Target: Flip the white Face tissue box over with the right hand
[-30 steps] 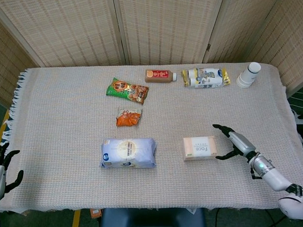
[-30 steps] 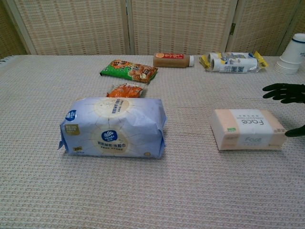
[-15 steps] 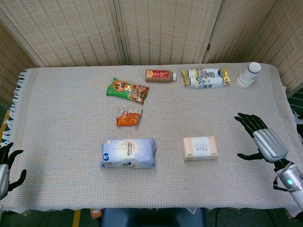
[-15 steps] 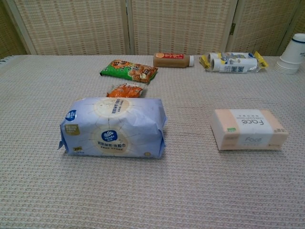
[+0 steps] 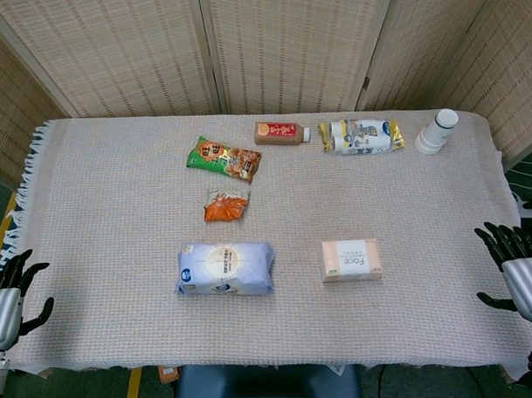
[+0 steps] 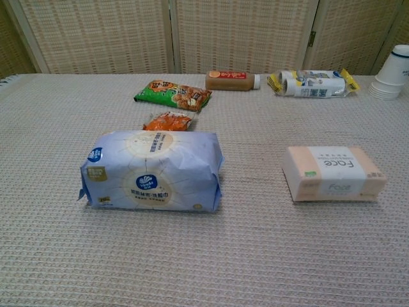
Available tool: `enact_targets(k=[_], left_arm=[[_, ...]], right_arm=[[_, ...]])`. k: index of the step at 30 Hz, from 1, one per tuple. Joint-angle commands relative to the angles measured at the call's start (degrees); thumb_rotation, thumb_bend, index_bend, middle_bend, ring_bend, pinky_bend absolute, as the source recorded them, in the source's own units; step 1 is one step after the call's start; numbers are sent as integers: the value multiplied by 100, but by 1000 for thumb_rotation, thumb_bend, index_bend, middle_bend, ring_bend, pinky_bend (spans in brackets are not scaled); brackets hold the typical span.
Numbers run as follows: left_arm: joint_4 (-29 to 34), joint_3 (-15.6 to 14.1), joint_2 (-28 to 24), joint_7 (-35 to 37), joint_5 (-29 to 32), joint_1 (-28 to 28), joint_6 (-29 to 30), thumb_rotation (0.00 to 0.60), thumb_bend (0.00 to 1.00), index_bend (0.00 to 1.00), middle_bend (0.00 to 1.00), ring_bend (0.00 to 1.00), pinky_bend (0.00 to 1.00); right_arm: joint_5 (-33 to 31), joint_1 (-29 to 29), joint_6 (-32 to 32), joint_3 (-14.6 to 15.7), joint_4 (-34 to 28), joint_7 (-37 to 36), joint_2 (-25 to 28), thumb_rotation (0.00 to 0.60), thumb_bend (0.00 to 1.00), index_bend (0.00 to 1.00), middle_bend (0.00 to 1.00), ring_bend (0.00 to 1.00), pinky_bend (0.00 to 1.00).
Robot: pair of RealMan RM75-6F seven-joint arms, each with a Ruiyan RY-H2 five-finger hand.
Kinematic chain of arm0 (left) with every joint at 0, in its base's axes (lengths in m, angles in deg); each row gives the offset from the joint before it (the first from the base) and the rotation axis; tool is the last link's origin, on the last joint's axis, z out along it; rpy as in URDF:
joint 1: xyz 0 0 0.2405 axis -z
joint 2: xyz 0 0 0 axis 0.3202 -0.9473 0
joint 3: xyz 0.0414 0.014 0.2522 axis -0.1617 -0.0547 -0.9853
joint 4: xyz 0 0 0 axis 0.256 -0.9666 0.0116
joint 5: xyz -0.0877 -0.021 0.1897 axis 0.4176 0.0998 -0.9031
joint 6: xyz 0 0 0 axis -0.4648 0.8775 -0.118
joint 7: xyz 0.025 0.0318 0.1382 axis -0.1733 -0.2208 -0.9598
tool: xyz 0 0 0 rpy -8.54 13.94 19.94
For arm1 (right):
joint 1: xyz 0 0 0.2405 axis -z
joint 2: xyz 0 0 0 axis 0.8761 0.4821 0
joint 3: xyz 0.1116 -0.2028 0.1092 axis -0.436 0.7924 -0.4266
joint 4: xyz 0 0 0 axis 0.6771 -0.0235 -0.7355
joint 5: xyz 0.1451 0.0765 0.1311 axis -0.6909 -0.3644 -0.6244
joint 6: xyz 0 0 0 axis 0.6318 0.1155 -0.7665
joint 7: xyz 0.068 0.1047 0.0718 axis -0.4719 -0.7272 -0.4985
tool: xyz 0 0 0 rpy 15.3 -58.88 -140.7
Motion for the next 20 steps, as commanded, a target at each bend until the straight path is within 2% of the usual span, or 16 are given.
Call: enact_targets(k=[1, 8, 20], left_arm=[[82, -115, -40, 114, -226, 47, -65, 600, 377, 220, 0, 0, 150], [101, -174, 26, -42, -306, 84, -90, 600, 378, 220, 0, 0, 150], [28, -113, 48, 31, -249, 61, 37, 600, 378, 221, 0, 0, 148]], right_arm=[[-15, 75, -39, -43, 150, -168, -78, 600, 0, 0, 0, 0, 0], [23, 121, -70, -118, 153, -280, -42, 600, 0, 0, 0, 0, 0], [138, 120, -195, -179, 145, -290, -72, 600, 0, 0, 0, 0, 0]])
